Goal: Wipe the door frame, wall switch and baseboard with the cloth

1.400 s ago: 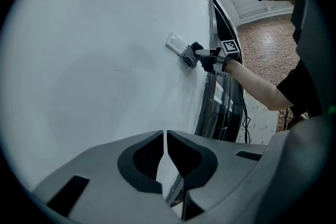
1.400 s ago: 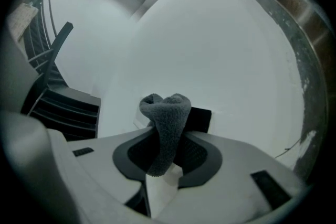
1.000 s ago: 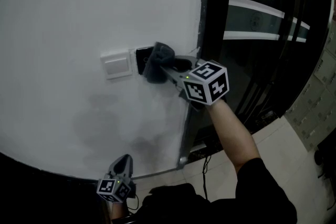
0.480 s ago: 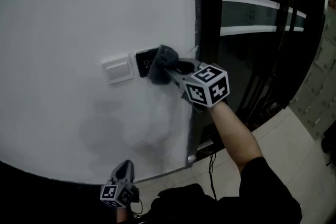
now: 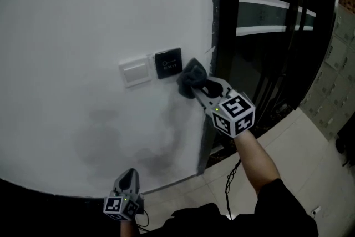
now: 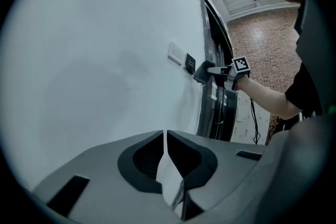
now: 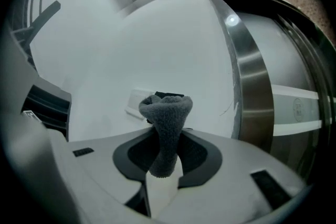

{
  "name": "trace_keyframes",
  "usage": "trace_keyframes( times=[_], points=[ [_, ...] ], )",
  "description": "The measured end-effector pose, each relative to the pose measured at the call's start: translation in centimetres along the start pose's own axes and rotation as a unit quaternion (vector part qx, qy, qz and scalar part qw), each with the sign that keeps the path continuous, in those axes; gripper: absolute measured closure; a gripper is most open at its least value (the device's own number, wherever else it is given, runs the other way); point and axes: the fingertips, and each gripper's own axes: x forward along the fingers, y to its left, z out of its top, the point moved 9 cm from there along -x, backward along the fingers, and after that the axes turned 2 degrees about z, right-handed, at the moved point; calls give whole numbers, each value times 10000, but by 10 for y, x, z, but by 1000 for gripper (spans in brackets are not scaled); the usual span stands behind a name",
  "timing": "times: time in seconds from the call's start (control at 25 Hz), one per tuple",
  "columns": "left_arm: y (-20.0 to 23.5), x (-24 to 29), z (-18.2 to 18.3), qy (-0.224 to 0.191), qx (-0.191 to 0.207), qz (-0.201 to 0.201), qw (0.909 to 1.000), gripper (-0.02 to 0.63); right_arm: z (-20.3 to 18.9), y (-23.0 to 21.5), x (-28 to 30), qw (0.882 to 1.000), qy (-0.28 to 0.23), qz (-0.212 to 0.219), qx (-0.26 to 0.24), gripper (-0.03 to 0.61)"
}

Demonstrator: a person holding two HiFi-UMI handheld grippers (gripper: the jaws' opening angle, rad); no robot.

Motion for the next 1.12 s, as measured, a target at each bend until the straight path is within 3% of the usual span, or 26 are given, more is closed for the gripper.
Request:
trace_keyframes(
  times=[0.32, 0.56, 0.8, 1.12],
  points=[
    [13, -12, 19, -218, 101, -54, 9997, 609, -60, 28, -71, 9947, -316, -372, 902, 483],
    [-2, -43, 20, -717, -76, 486, 9962, 609, -110, 38, -131, 9865, -551, -387, 1493, 483],
    [-26, -75, 4, -890, -236, 963, 9911, 611, -154, 47, -167, 9889, -197, -170, 1464, 483],
    [-43, -90, 7, -1007, -176, 1162, 9880, 611, -175, 55, -160, 9878, -125, 120, 1549, 483]
  ],
)
